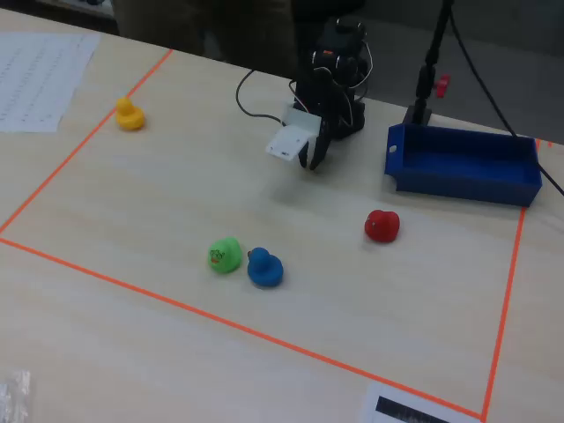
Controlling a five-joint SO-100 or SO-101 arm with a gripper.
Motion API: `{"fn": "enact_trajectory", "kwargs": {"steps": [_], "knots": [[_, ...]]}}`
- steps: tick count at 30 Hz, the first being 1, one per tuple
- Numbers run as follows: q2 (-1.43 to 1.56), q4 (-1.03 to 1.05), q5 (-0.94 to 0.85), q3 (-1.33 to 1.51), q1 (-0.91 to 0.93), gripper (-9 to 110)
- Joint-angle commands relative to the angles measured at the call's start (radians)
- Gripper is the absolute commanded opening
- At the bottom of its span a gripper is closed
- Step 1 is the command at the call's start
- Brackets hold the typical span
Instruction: Grasp blue duck and put it into box.
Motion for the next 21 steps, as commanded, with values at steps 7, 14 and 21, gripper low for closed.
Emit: {"fn": "enact_trajectory", "kwargs": {"steps": [7, 14, 21], "knots": [[-0.003, 0.021, -0.009, -0.003, 0.011, 0], [-0.169, -0.161, -0.032, -0.005, 0.026, 0], [-0.724, -0.537, -0.035, -0.311, 0.055, 0]]}}
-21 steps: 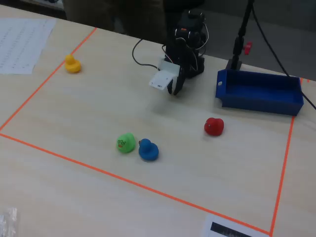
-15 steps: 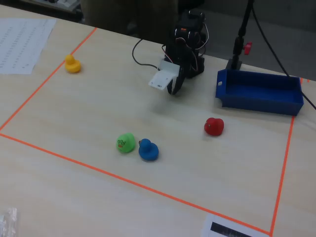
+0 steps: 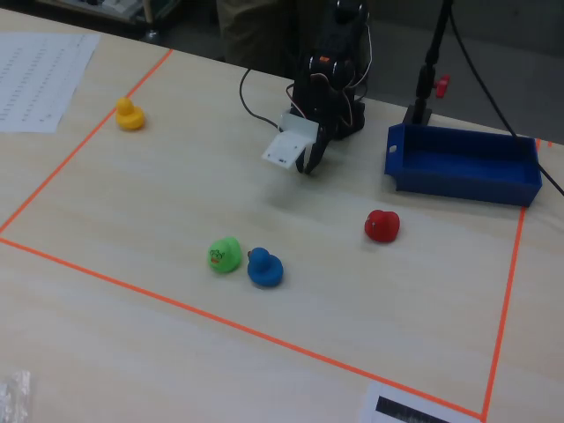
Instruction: Grasp blue duck and put it into box.
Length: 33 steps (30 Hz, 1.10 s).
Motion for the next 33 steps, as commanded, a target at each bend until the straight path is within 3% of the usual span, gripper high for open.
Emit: {"fn": "enact_trajectory", "kwargs": {"steps": [1, 12, 23, 33], "knots": [[-0.347, -0.192, -0.005, -0.279, 0.020, 0], [-1.060, -0.206, -0.074, -1.045, 0.144, 27], [-1.404, -0.149, -0.110, -1.509, 0.160, 29], [-1.517, -0.097, -0.057, -1.663, 0.112, 29]]}}
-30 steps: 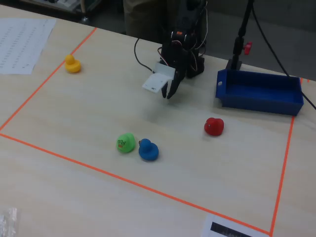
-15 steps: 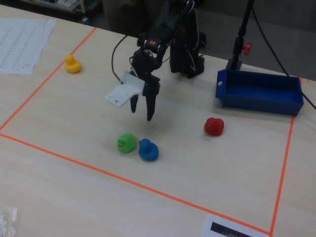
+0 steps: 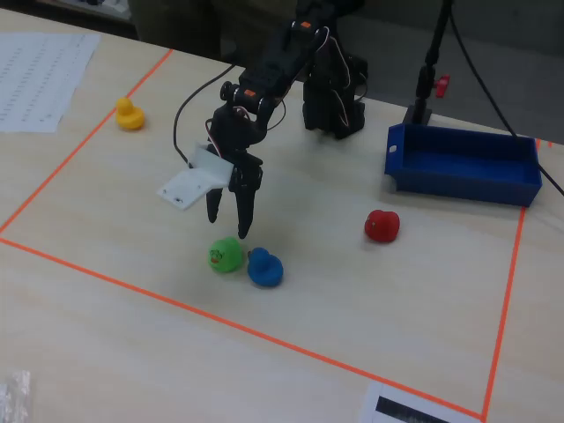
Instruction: Grasp blue duck and put it into box.
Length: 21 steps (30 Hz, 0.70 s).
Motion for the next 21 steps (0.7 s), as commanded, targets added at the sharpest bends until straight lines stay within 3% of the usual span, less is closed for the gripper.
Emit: {"fn": "enact_trajectory", "kwargs": {"steps": [1, 10, 21], "knots": [[0.020, 0.018, 0.040, -0.054, -0.057, 29], [-0.020, 0.106, 0.098, -0.124, -0.169, 28], [-0.132, 0.043, 0.094, -0.126, -0.153, 28]]}}
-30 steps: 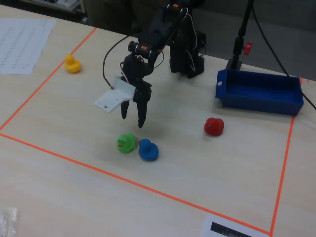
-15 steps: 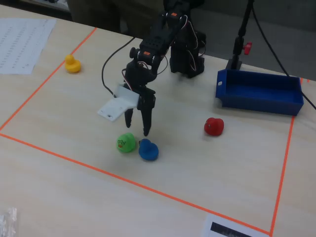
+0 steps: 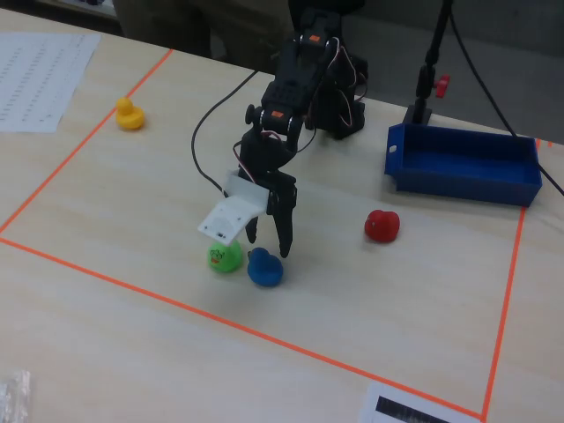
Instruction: Grasp blue duck and put it into box.
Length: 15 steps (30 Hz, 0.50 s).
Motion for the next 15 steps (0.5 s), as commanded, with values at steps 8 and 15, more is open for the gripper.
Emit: {"fn": "enact_trajectory", "kwargs": {"steps": [8, 15], "knots": [[-0.046, -0.112, -0.003, -0.015, 0.014, 28], [-0.075, -0.141, -0.005, -0.017, 0.018, 28]]}}
